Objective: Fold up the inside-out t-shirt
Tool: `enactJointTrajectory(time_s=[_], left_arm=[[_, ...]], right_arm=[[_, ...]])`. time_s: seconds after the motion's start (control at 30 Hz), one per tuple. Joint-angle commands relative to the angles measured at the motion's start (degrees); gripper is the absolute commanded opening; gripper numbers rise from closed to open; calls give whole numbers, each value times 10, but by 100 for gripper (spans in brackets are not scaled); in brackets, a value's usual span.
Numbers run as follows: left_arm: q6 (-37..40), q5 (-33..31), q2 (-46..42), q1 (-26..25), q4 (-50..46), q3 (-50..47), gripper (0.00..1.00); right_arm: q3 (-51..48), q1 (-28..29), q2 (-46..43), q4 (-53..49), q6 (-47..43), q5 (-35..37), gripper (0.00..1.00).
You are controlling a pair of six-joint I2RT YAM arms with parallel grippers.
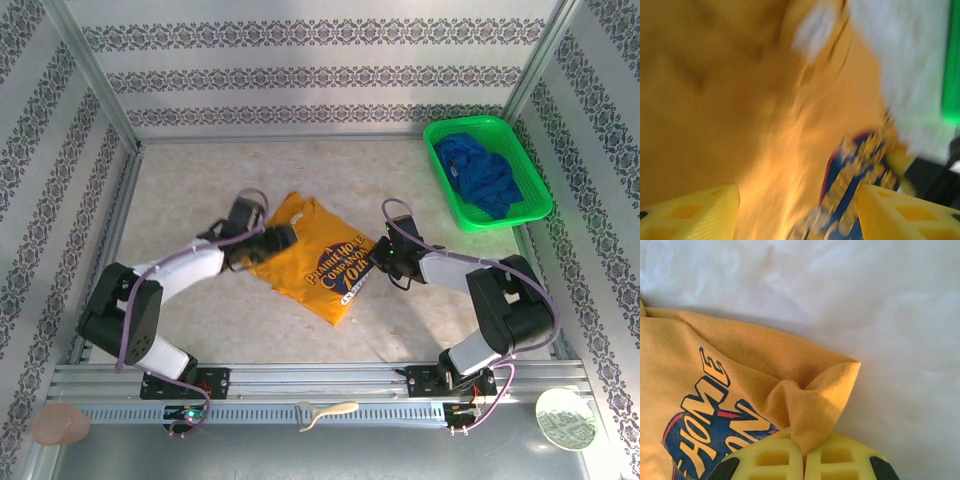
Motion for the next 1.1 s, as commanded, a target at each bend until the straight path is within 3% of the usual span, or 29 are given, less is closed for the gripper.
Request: enactJointTrajectory(time_s=[0.0, 0.13, 0.27, 0.3, 0.37, 0.4, 0.5, 0.57, 0.63, 0.73, 0.93, 1.07], left_arm=[[-65, -38, 15, -7, 93, -39, 63], [12, -20, 106, 21, 70, 36, 63], [110, 0, 206, 45, 12, 176, 64], [133, 8, 229, 49, -7, 214, 64], [183, 30, 277, 59, -56, 304, 64], [198, 43, 294, 64, -82, 340, 64], [237, 55, 306, 80, -144, 414, 67], [244, 61, 283, 92, -158, 427, 69], [237, 69, 258, 102, -169, 426, 71], [221, 74, 224, 105, -215, 415, 72], [141, 84, 161, 101, -178, 296, 73], [103, 99, 169, 94, -117, 244, 75]], right_arm=[[-43, -9, -47, -26, 17, 48, 0], [-121, -7, -143, -45, 36, 57, 0], [-213, 25, -279, -91, 77, 72, 0], [-231, 38, -312, -106, 87, 75, 4], [-252, 59, -399, -167, 86, 76, 34], [-248, 62, -439, -209, 78, 79, 41], [-201, 49, -559, -343, 33, 106, 51], [-162, 9, -590, -368, -14, 92, 54], [-115, -44, -545, -340, -69, 43, 57], [-36, -97, -394, -262, -159, -32, 63], [194, -131, -79, -210, -303, -118, 77], [298, -141, 67, -205, -347, -152, 80]])
